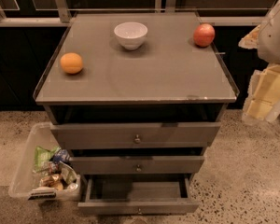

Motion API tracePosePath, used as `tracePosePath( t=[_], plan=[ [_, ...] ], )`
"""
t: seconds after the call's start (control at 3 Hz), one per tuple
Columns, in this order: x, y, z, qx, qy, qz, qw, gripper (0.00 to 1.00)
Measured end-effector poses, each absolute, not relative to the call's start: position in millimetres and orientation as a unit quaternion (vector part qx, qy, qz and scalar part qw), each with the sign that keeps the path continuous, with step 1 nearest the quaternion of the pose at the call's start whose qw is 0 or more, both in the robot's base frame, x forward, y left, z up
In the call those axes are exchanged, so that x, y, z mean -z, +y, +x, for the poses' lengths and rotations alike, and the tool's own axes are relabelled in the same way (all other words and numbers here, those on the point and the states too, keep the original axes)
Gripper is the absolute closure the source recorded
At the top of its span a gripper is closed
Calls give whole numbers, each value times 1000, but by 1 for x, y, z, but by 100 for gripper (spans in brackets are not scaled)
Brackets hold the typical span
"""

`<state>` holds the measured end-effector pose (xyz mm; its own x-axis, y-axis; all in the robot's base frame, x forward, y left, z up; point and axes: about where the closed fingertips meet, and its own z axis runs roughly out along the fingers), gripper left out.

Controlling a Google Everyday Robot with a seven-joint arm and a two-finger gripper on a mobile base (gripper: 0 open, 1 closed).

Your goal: Close bottom drawer

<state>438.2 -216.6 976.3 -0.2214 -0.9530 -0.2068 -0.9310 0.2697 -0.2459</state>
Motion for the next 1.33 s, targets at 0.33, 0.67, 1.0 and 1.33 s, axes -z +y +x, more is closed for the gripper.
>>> tracePosePath(
  t=[0.33,0.67,1.0,1.33],
  plan=[
    [-976,-217,438,35,781,-603,159,0],
    [-958,-222,422,16,787,-591,176,0],
    [-922,-226,386,-24,806,-549,221,0],
    [-878,-226,354,-67,832,-477,273,0]
  ],
)
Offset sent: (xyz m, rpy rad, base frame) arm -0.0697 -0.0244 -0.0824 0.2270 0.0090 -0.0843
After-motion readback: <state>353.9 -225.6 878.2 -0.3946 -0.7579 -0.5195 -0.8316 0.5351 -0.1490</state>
